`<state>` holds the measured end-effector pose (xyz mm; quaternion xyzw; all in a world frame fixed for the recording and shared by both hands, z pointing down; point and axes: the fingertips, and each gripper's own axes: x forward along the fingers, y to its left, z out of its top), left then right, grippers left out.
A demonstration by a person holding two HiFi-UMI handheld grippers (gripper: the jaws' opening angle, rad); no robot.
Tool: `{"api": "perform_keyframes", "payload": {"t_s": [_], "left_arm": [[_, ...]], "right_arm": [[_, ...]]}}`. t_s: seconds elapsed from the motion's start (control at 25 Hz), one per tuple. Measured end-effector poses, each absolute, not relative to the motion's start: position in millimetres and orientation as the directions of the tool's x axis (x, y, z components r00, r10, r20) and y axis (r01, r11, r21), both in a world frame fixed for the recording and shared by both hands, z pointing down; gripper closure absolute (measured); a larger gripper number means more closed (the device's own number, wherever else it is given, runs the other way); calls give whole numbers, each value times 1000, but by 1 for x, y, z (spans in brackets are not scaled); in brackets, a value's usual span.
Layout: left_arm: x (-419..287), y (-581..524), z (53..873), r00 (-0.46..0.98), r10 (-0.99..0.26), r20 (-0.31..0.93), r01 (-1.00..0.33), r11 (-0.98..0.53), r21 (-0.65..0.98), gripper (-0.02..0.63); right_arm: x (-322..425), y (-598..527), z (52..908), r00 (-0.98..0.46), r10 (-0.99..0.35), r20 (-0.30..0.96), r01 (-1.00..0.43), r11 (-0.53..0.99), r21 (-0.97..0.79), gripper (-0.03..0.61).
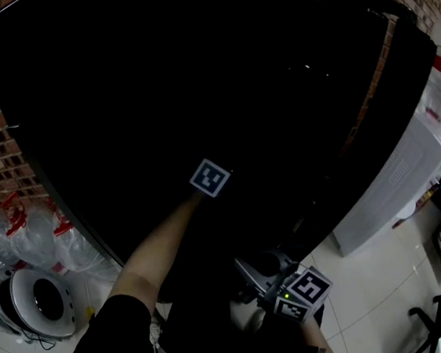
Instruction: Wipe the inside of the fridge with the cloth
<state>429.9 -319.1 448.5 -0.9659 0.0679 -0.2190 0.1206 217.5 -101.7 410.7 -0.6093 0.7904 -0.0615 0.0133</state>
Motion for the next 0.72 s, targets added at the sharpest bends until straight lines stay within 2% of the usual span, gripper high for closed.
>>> {"api": "perform_keyframes", "payload": {"t_s": [0.12,0.24,0.4,0.44,0.6,0.72], "left_arm": [[425,-327,443,898,-237,371,-141,-953,-268,566],[410,-332,426,924,-285,256,-225,-945,-239,565],[376,-338,409,951,-293,102,-297,-955,18,566],[368,-337,406,952,-296,79,-300,-953,39,566],[348,-324,399,949,-312,52,-313,-950,2,567],[329,-299,384,949,-315,-17,-315,-949,-11,568]], "right_arm": [[218,-98,411,-247,-968,55,-964,239,-118,523],[218,-92,408,-233,-970,61,-967,225,-121,523],[219,-86,399,-228,-973,46,-969,222,-108,523],[219,-84,397,-230,-972,49,-969,224,-100,523],[215,-74,384,-247,-968,51,-968,245,-46,523],[213,-62,371,-247,-969,22,-969,246,-26,523]]}}
